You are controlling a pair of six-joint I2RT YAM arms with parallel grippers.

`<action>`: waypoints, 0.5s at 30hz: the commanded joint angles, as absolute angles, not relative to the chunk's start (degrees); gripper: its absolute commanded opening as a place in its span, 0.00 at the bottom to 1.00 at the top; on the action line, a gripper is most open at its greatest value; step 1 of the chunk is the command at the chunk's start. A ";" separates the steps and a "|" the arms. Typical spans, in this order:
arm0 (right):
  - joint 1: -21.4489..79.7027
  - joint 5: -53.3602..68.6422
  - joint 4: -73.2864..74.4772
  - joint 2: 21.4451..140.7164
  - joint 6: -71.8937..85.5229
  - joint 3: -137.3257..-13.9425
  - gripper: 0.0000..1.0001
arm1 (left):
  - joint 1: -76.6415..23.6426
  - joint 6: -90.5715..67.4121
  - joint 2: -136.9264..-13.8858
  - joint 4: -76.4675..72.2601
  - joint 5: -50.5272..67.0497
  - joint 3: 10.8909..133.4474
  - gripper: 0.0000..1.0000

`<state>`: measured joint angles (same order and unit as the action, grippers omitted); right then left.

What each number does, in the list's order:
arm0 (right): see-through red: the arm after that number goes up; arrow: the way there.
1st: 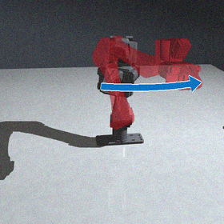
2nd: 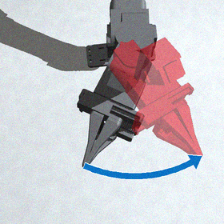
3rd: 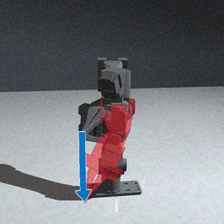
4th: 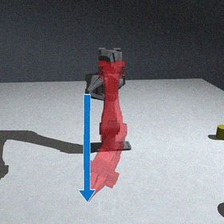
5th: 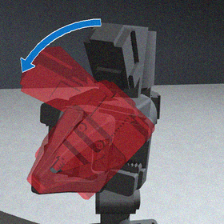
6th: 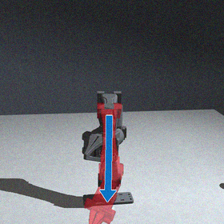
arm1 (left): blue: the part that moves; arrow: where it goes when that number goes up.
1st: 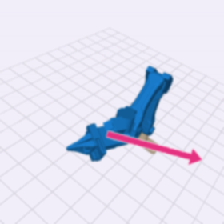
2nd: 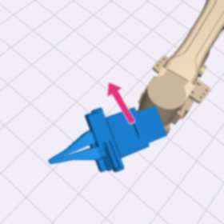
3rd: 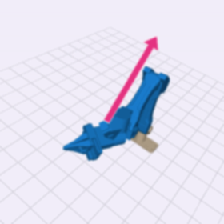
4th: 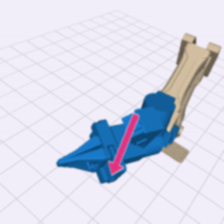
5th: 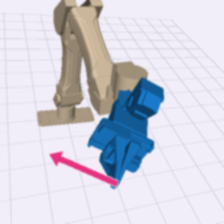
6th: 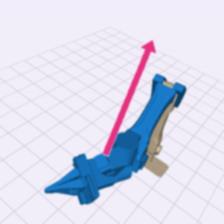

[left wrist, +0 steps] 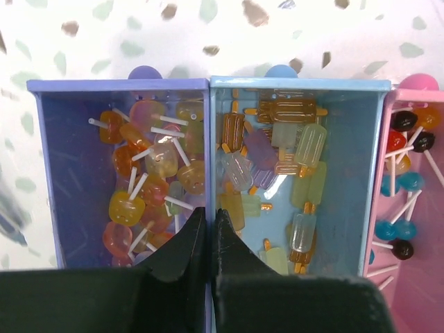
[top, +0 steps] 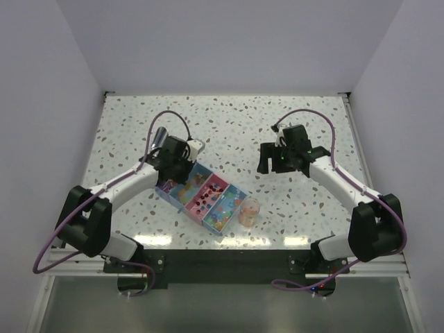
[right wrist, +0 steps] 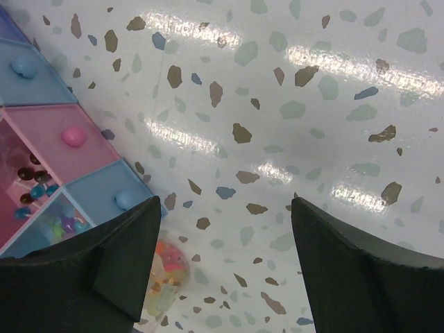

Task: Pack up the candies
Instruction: Move the storage box to the center of the board.

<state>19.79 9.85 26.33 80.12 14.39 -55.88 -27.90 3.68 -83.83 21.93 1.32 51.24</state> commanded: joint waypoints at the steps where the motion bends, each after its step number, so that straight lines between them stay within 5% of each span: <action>1: 19.51 10.46 24.70 78.66 15.20 -55.99 0.79 | -23.84 -2.52 -79.89 24.69 -3.78 50.54 0.00; 15: 19.51 10.81 25.31 78.22 15.21 -56.60 0.78 | -5.46 -3.70 -77.86 27.42 -7.37 49.48 0.00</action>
<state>19.79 10.09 26.11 80.12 14.96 -55.88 -8.32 -3.95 -78.72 26.00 -2.50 47.64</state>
